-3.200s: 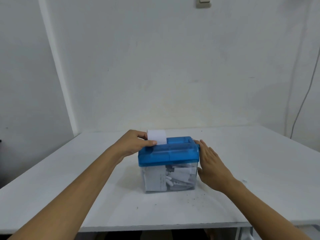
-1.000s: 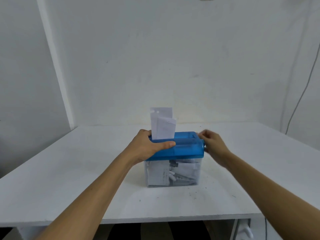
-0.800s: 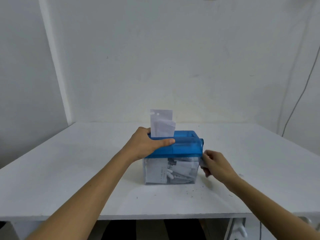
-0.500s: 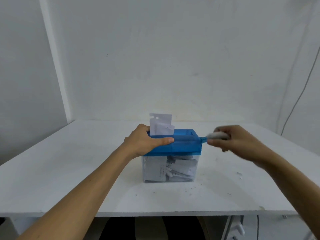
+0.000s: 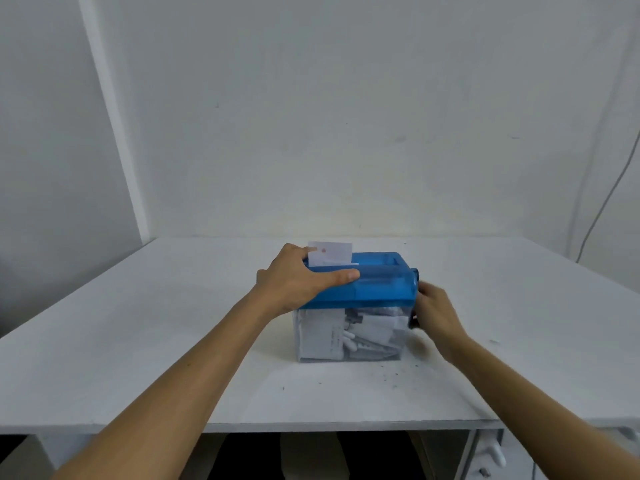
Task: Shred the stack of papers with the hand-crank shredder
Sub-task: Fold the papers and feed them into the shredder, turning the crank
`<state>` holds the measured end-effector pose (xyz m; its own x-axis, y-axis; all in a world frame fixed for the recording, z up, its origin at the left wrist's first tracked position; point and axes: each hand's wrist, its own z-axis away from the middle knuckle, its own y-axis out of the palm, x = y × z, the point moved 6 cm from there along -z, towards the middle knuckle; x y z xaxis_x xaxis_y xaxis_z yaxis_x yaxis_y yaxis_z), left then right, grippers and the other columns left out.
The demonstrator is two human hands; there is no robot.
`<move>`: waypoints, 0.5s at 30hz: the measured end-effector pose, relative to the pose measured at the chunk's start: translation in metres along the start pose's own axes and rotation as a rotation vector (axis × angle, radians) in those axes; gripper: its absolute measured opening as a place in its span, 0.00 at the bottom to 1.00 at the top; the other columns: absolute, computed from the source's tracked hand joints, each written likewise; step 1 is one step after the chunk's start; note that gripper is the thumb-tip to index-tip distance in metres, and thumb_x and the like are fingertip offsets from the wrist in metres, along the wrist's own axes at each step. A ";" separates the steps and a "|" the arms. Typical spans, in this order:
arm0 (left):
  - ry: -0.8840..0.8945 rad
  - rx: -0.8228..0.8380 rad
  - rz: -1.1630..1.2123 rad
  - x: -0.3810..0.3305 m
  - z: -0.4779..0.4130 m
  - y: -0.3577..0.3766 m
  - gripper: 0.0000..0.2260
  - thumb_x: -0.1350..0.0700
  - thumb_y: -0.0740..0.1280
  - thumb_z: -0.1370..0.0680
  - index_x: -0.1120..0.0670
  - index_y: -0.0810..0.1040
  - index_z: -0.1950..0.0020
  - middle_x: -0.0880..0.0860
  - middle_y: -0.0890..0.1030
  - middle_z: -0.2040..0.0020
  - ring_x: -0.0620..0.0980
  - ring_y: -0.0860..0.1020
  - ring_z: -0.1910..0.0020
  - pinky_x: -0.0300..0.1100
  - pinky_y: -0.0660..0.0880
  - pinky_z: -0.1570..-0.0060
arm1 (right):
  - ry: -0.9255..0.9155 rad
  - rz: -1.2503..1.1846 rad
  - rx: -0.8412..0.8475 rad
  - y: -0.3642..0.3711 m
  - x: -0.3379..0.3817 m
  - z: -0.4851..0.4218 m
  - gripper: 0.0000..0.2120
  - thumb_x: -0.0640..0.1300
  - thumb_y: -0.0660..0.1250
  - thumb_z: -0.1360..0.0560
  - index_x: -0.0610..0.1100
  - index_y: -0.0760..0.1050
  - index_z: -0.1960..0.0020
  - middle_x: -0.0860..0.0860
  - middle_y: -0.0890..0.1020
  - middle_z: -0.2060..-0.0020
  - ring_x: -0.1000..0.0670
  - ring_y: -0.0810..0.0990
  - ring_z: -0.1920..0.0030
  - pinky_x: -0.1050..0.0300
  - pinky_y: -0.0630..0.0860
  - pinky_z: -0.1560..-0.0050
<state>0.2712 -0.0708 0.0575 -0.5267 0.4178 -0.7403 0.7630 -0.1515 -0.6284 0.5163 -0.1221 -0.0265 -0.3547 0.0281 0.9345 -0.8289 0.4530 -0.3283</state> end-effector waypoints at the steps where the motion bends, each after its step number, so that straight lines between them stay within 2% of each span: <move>1: -0.005 -0.007 -0.014 0.000 0.000 0.000 0.35 0.18 0.69 0.47 0.40 0.79 0.50 0.41 0.79 0.49 0.48 0.79 0.48 0.58 0.74 0.38 | 0.004 0.045 0.023 -0.001 -0.001 0.014 0.15 0.46 0.58 0.16 0.36 0.76 0.52 0.42 0.81 0.63 0.48 0.77 0.67 0.54 0.77 0.63; 3: -0.023 -0.012 -0.019 0.000 0.000 -0.001 0.33 0.19 0.69 0.46 0.38 0.79 0.51 0.40 0.80 0.50 0.48 0.79 0.48 0.58 0.73 0.37 | -0.009 0.109 0.051 -0.011 0.005 0.040 0.20 0.50 0.55 0.15 0.38 0.76 0.55 0.46 0.78 0.68 0.52 0.74 0.71 0.60 0.74 0.68; 5: -0.026 -0.014 -0.016 0.002 -0.001 0.000 0.38 0.16 0.67 0.49 0.38 0.81 0.47 0.40 0.82 0.50 0.48 0.80 0.48 0.58 0.73 0.37 | -0.043 0.131 0.106 -0.026 0.019 0.059 0.22 0.54 0.57 0.16 0.38 0.77 0.55 0.48 0.76 0.69 0.53 0.73 0.71 0.61 0.72 0.68; 7: -0.012 -0.002 -0.029 0.003 -0.002 0.001 0.39 0.15 0.65 0.48 0.38 0.81 0.46 0.39 0.83 0.52 0.47 0.80 0.49 0.59 0.73 0.38 | -0.101 0.181 0.222 -0.039 0.041 0.071 0.21 0.58 0.64 0.21 0.39 0.77 0.58 0.49 0.75 0.70 0.53 0.72 0.70 0.59 0.72 0.67; 9: 0.015 0.014 -0.031 0.000 -0.002 0.001 0.36 0.16 0.66 0.46 0.38 0.82 0.48 0.40 0.83 0.54 0.47 0.81 0.50 0.61 0.74 0.39 | -0.183 0.342 0.273 -0.056 0.066 0.074 0.22 0.62 0.70 0.28 0.42 0.78 0.60 0.48 0.76 0.70 0.55 0.72 0.69 0.58 0.71 0.65; 12: 0.019 0.026 -0.015 -0.003 0.003 0.000 0.32 0.19 0.68 0.45 0.37 0.80 0.51 0.40 0.78 0.50 0.47 0.79 0.49 0.58 0.74 0.37 | -0.318 0.417 0.151 -0.075 0.108 0.063 0.21 0.64 0.69 0.27 0.46 0.81 0.62 0.51 0.75 0.72 0.56 0.70 0.70 0.57 0.68 0.64; 15: 0.020 0.031 -0.045 -0.005 0.004 -0.001 0.33 0.20 0.68 0.45 0.38 0.77 0.48 0.40 0.73 0.46 0.46 0.77 0.46 0.56 0.73 0.36 | -0.369 0.310 0.017 -0.074 0.129 0.033 0.19 0.61 0.68 0.25 0.45 0.81 0.59 0.53 0.77 0.69 0.54 0.72 0.67 0.60 0.69 0.63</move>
<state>0.2718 -0.0759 0.0604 -0.5520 0.4428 -0.7065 0.7267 -0.1599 -0.6680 0.5177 -0.1815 0.1143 -0.7135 -0.1598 0.6822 -0.6656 0.4588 -0.5886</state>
